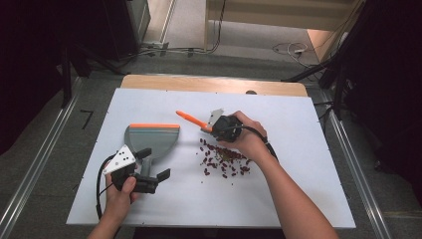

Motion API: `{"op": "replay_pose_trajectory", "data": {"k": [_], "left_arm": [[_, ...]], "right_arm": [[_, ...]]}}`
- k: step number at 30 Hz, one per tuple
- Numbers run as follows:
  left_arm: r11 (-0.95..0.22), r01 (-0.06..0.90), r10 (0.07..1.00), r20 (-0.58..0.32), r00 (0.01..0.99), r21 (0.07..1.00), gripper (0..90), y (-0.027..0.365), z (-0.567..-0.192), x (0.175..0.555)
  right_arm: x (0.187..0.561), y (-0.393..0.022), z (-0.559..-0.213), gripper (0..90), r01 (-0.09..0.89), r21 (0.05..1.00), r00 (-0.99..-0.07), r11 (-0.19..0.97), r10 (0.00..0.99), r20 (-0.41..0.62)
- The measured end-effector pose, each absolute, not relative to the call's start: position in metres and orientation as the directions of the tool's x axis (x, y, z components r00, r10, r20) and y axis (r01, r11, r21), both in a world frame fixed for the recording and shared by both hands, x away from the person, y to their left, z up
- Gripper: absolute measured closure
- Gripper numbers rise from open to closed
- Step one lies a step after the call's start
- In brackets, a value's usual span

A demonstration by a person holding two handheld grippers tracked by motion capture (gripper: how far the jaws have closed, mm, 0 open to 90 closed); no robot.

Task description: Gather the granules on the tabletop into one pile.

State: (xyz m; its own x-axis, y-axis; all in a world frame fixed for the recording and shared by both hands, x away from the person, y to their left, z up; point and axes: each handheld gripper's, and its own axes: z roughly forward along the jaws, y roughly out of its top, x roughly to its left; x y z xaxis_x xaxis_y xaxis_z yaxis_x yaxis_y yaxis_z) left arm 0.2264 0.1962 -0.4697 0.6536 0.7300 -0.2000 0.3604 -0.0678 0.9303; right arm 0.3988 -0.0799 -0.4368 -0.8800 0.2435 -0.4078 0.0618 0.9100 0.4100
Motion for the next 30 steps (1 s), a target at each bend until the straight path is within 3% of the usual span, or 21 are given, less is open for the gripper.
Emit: {"op": "replay_pose_trajectory", "data": {"k": [5, 21, 30], "left_arm": [[-0.068, 0.358, 0.731, -0.198, 0.653, 0.931, 0.0, 0.198, -0.469, 0.225], [-0.079, 0.359, 0.73, -0.191, 0.656, 0.93, 0.0, 0.196, -0.47, 0.226], [-0.078, 0.359, 0.73, -0.192, 0.656, 0.93, 0.0, 0.196, -0.47, 0.226]], "right_arm": [[0.401, -0.068, -0.449, 68.8, 0.044, 0.372, -0.881, 0.927, 0.211, -0.422], [0.366, -0.078, -0.452, 68.8, -0.039, 0.379, -0.923, 0.924, 0.111, -0.368], [0.355, -0.087, -0.443, 68.8, -0.049, 0.416, -0.924, 0.908, 0.117, -0.363]]}}
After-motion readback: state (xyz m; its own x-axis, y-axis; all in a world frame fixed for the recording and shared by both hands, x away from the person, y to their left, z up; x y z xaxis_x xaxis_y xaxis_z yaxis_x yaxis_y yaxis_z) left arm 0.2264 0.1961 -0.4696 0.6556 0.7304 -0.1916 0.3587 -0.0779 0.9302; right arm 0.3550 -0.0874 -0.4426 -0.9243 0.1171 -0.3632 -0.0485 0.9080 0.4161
